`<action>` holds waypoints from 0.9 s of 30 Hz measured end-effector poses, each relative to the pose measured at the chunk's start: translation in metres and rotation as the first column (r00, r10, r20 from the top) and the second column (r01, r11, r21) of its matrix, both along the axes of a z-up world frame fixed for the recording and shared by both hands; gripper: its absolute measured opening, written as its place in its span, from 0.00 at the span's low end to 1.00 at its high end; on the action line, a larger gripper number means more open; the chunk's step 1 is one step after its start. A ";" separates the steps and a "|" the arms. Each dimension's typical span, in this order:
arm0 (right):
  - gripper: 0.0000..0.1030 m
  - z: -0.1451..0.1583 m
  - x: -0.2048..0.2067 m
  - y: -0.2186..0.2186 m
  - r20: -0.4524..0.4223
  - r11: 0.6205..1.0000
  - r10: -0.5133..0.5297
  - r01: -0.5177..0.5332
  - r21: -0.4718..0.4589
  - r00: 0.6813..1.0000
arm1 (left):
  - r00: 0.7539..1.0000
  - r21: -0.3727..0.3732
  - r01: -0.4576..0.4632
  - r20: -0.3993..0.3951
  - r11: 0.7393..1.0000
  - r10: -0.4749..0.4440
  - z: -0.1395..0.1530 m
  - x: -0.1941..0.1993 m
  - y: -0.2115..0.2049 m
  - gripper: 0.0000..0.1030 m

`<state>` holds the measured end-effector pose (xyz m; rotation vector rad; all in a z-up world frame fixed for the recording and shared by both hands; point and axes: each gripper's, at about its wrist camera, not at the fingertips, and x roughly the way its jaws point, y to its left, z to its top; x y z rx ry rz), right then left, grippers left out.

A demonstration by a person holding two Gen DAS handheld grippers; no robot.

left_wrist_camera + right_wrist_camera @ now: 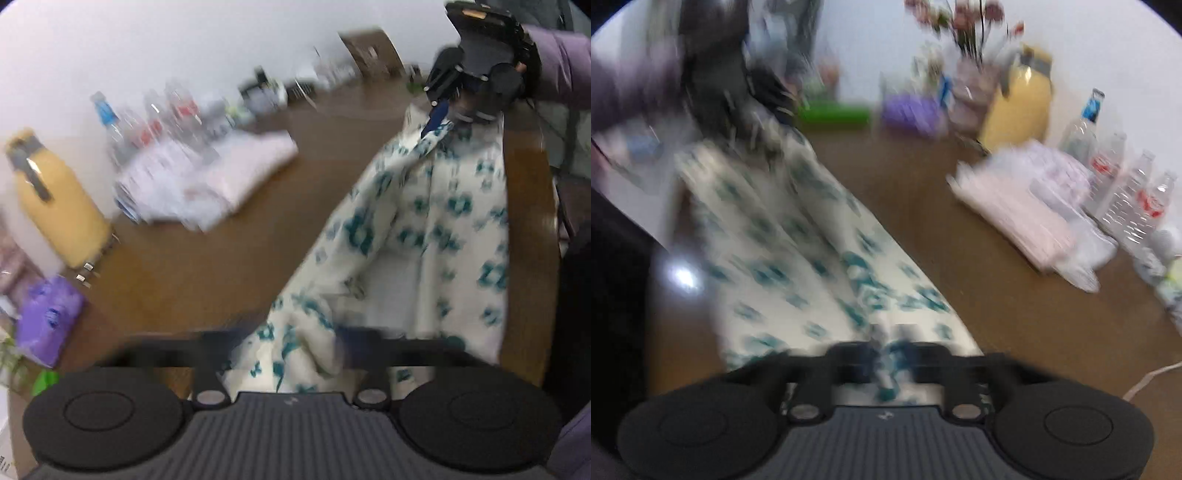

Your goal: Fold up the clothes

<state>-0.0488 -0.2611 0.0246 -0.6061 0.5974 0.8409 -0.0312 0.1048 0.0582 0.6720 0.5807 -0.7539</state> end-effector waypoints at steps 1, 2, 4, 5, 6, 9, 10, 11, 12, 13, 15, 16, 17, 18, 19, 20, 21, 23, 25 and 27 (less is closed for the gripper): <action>0.04 0.002 0.000 0.000 0.049 1.000 -0.021 0.020 0.016 0.999 | 0.999 0.007 -0.013 0.050 1.000 0.012 0.000 0.002 -0.001 0.09; 0.04 0.004 -0.006 0.000 0.105 1.000 -0.025 0.023 0.018 0.994 | 0.986 -0.002 -0.035 0.162 0.999 0.034 0.004 -0.006 -0.002 0.09; 0.04 0.008 -0.023 0.000 0.219 1.000 -0.024 0.021 0.016 0.975 | 0.929 0.045 -0.043 0.369 0.998 0.024 0.000 -0.030 -0.008 0.09; 0.04 0.010 -0.032 0.001 0.275 1.000 -0.023 0.020 0.014 0.961 | 0.887 0.101 -0.038 0.462 0.994 -0.013 -0.008 -0.046 -0.013 0.09; 0.04 0.004 -0.036 0.005 0.270 1.000 0.008 -0.001 -0.024 0.963 | 0.839 0.156 -0.038 0.542 0.987 -0.053 -0.017 -0.061 -0.017 0.10; 0.05 -0.015 -0.046 0.013 0.176 0.991 0.096 -0.077 -0.112 0.980 | 0.883 0.246 0.000 0.455 0.969 -0.116 -0.046 -0.076 -0.012 0.12; 0.09 -0.013 -0.045 0.010 0.150 0.990 0.099 -0.083 -0.110 0.984 | 0.895 0.273 0.014 0.425 0.962 -0.134 -0.055 -0.080 -0.011 0.13; 0.13 -0.009 -0.044 0.007 0.128 0.991 0.098 -0.085 -0.104 0.987 | 0.911 0.247 0.013 0.396 0.969 -0.114 -0.051 -0.081 -0.006 0.14; 0.16 -0.006 -0.043 0.004 0.105 0.991 0.097 -0.087 -0.099 0.990 | 0.925 0.222 0.011 0.368 0.975 -0.094 -0.047 -0.082 -0.001 0.24; 0.21 0.003 -0.042 -0.002 0.082 0.994 0.092 -0.086 -0.068 0.992 | 0.935 0.200 -0.002 0.348 0.980 -0.069 -0.039 -0.082 0.005 0.35; 0.22 0.024 -0.038 -0.016 0.033 0.997 0.082 -0.082 0.005 0.996 | 0.951 0.157 -0.028 0.308 0.987 -0.022 -0.025 -0.084 0.018 0.43; 0.21 0.028 -0.034 -0.019 0.012 0.996 0.061 -0.062 0.066 0.998 | 0.960 0.124 -0.029 0.281 0.992 -0.007 -0.017 -0.083 0.024 0.43; 0.21 0.030 -0.029 -0.021 -0.010 0.991 0.038 -0.037 0.131 0.999 | 0.972 0.012 -0.048 0.229 0.999 0.044 -0.003 -0.078 0.034 0.43; 0.21 0.033 -0.024 -0.024 -0.033 0.981 0.017 -0.010 0.196 0.999 | 0.981 -0.100 -0.072 0.170 0.992 0.089 0.011 -0.072 0.044 0.43; 0.21 0.035 -0.019 -0.026 -0.058 0.966 -0.003 0.018 0.259 0.998 | 0.986 -0.209 -0.103 0.107 0.972 0.128 0.024 -0.066 0.054 0.46; 0.21 0.038 -0.014 -0.028 -0.084 0.946 -0.021 0.047 0.320 0.996 | 0.982 -0.318 -0.157 0.048 0.935 0.181 0.030 -0.055 0.060 0.48; 0.20 0.031 -0.007 -0.023 -0.114 0.941 -0.048 0.083 0.327 0.992 | 0.974 -0.416 -0.213 -0.016 0.884 0.227 0.035 -0.044 0.066 0.50; 0.12 0.018 -0.007 -0.024 -0.144 0.947 -0.073 0.114 0.300 0.987 | 0.952 -0.414 -0.305 -0.108 0.858 0.287 0.024 -0.021 0.055 0.49; 0.12 0.006 -0.009 -0.026 -0.171 0.952 -0.095 0.140 0.271 0.981 | 0.942 -0.313 -0.334 -0.133 0.889 0.307 0.002 -0.013 0.039 0.30; 0.14 -0.006 -0.011 -0.028 -0.196 0.956 -0.119 0.165 0.241 0.973 | 0.945 -0.203 -0.325 -0.115 0.924 0.307 -0.016 -0.015 0.030 0.29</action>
